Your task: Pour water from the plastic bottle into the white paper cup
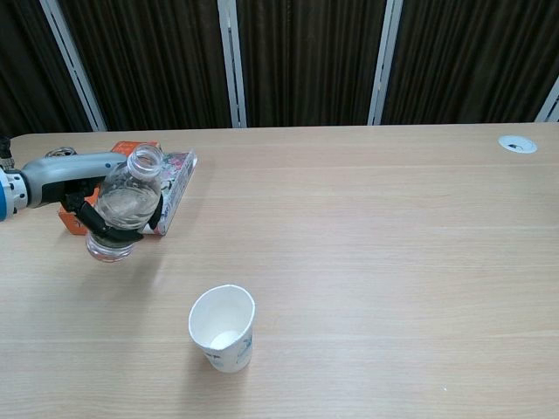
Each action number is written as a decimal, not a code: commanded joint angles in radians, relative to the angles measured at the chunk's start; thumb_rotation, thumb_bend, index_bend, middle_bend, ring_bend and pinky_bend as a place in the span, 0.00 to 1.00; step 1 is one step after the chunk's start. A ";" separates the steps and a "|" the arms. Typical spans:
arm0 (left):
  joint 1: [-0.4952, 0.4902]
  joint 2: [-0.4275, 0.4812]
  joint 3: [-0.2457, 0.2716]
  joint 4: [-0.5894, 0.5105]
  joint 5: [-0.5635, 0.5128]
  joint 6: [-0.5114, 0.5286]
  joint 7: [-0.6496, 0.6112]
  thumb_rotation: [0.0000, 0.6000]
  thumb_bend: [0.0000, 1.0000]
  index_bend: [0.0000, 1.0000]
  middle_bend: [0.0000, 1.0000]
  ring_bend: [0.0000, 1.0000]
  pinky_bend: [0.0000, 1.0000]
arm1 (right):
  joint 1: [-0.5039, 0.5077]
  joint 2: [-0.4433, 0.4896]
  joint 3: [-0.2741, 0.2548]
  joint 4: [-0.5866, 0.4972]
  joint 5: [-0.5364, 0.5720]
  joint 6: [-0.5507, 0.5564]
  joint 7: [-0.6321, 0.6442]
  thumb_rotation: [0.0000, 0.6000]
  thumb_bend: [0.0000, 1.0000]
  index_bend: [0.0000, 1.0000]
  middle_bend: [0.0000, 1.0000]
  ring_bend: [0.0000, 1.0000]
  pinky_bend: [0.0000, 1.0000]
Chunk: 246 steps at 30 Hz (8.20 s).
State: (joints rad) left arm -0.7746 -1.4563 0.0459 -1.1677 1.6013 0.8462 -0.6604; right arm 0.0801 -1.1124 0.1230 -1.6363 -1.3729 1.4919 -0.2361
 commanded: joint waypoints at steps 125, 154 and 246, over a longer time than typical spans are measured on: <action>-0.045 -0.115 0.002 0.017 0.098 0.169 0.909 1.00 0.50 0.50 0.45 0.37 0.39 | 0.001 0.002 0.005 0.013 0.034 -0.019 0.005 1.00 0.00 0.00 0.00 0.00 0.00; 0.038 -0.239 -0.123 0.103 -0.173 0.097 -0.224 1.00 0.45 0.51 0.46 0.37 0.39 | 0.006 -0.010 0.003 0.018 0.045 -0.029 -0.016 1.00 0.00 0.00 0.00 0.00 0.00; 0.593 0.301 0.034 -0.591 -0.098 0.784 0.930 1.00 0.00 0.00 0.00 0.00 0.00 | -0.046 0.111 -0.041 -0.075 -0.159 0.087 0.190 1.00 0.00 0.00 0.00 0.00 0.00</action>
